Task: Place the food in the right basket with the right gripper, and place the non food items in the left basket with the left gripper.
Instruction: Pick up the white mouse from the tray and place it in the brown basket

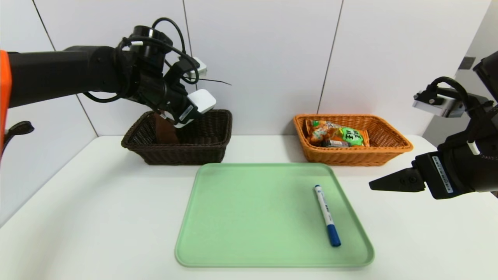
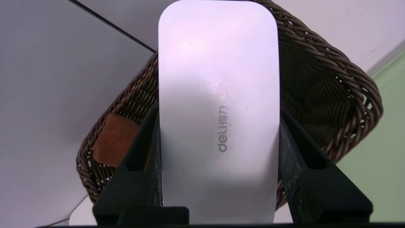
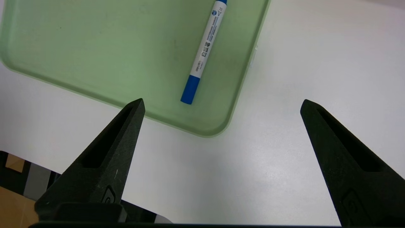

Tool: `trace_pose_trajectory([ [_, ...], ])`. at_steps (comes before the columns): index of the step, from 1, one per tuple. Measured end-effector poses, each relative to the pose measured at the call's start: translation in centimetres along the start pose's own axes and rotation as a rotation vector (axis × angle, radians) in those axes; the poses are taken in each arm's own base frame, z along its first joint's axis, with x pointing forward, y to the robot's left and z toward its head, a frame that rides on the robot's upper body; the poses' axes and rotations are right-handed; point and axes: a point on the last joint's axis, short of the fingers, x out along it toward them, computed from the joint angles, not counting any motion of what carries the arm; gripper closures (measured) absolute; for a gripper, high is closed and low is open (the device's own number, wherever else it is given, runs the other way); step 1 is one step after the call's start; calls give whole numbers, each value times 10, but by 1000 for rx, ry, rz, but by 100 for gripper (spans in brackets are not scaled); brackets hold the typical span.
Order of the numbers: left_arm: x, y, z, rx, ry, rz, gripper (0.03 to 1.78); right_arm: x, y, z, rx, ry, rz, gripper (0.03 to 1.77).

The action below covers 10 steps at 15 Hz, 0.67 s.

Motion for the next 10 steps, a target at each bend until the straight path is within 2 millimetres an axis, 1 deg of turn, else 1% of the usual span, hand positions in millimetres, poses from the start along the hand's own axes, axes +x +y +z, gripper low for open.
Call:
trace_pose_trajectory([
  [3, 23, -4, -11, -10, 37, -23, 80, 1, -1, -3, 3, 10, -4, 10],
  [5, 34, -5, -17, -17, 58, -33, 80, 1, -2, -3, 6, 8, -5, 10],
  [8, 45, -4, -25, -25, 76, -36, 80, 1, -2, -4, 20, 10, -5, 10],
  [10, 51, -3, -27, -35, 74, -26, 65, 2, -2, -4, 21, 13, -6, 10],
])
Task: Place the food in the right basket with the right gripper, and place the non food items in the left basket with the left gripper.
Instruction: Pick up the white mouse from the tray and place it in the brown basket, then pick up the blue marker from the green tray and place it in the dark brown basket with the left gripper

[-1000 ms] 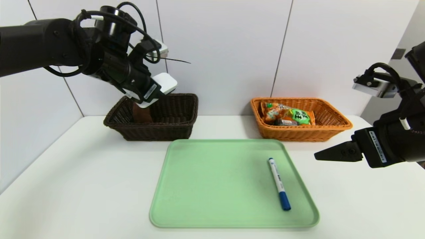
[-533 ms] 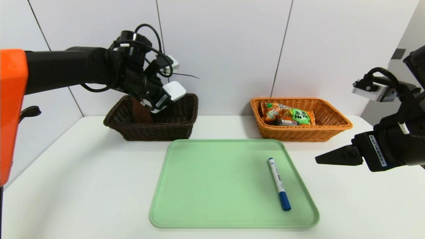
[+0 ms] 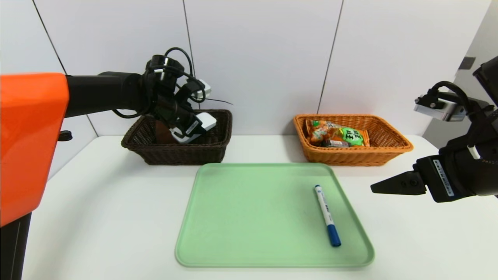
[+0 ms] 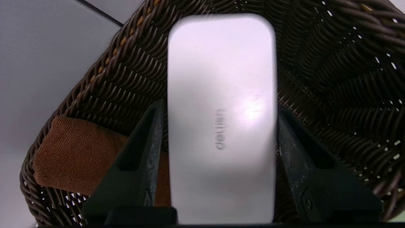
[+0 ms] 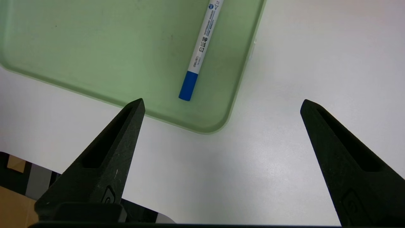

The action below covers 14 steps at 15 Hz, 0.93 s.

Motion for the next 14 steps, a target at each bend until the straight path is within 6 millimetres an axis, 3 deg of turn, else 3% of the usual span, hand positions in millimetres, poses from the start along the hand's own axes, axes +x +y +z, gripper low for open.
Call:
trace_pose_trajectory([
  [6, 4, 7, 2, -78, -52, 46, 36, 4, 0, 3, -2, -40, 7, 10],
  [10, -14, 13, 14, -228, -119, 73, 26, 4, -1, 0, 5, -46, 2, 10],
  [12, -27, 5, 25, -337, -153, 53, 22, 3, -3, 1, 36, -58, -5, 10],
  [14, -38, -20, 43, -435, -176, 6, 20, 2, -5, 1, 63, -62, -13, 10],
])
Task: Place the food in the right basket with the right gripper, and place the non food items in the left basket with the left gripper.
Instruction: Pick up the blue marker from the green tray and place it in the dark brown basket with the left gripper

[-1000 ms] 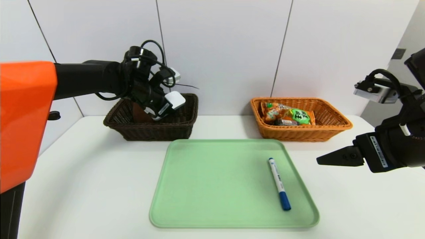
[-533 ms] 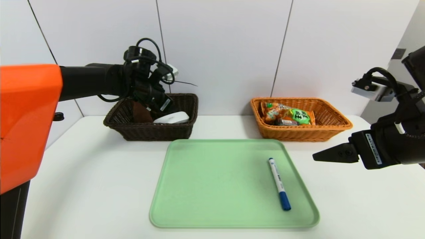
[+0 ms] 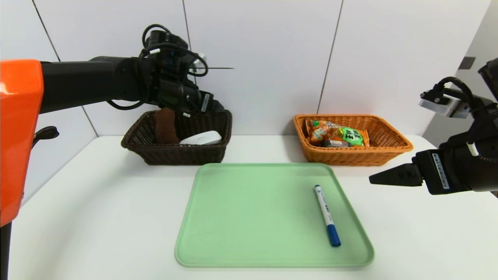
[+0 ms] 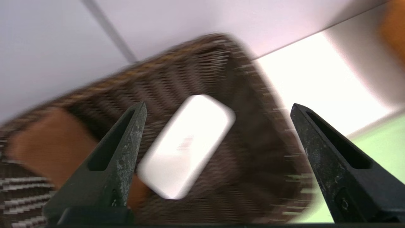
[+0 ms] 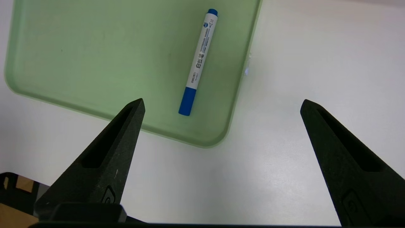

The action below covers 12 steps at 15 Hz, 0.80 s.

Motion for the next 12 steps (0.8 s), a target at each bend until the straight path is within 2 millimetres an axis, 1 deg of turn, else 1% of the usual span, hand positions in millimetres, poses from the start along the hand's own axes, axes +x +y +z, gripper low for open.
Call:
trace_pose_trajectory([
  [3, -14, -55, 4, -96, 28, -60, 17, -2, -3, 2, 43, -13, -14, 10],
  [6, -27, -104, -3, -169, 105, -118, 15, -5, -7, 7, 71, -66, -17, 10],
  [8, -34, -130, -8, -216, 138, -111, 14, -7, -10, 7, 82, -78, -24, 10],
  [12, -45, -176, -23, -227, 215, -128, 13, -9, -12, 7, 90, -88, -30, 10],
])
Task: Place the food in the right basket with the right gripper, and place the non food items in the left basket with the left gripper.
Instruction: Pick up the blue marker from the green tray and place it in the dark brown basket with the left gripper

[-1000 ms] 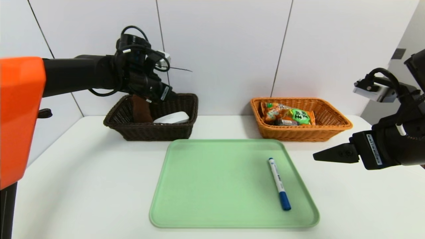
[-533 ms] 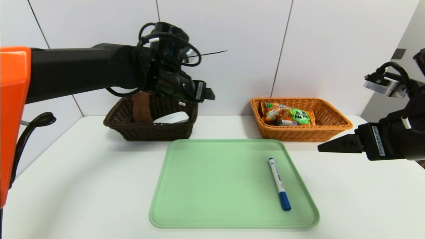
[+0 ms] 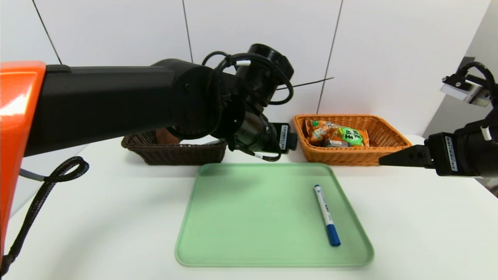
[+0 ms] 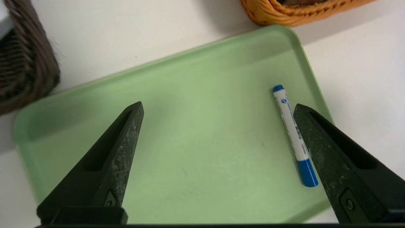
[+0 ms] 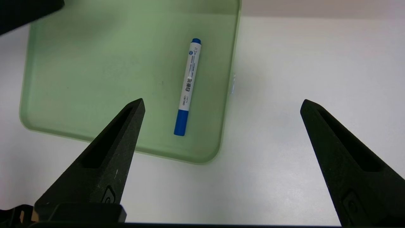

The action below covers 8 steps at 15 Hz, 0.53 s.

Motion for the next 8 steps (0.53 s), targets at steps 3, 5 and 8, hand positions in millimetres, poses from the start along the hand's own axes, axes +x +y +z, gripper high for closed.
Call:
trace_pose_trajectory([
  [3, 5, -29, -20, 36, 41, -16, 12, -1, -4, 1, 11, -6, -12, 10],
  [5, 11, -46, -33, 60, 55, -19, 12, -3, -5, 1, 18, -14, -19, 10],
  [8, 19, -71, -54, 93, 88, -49, 12, -5, -7, 2, 22, -24, -23, 10],
])
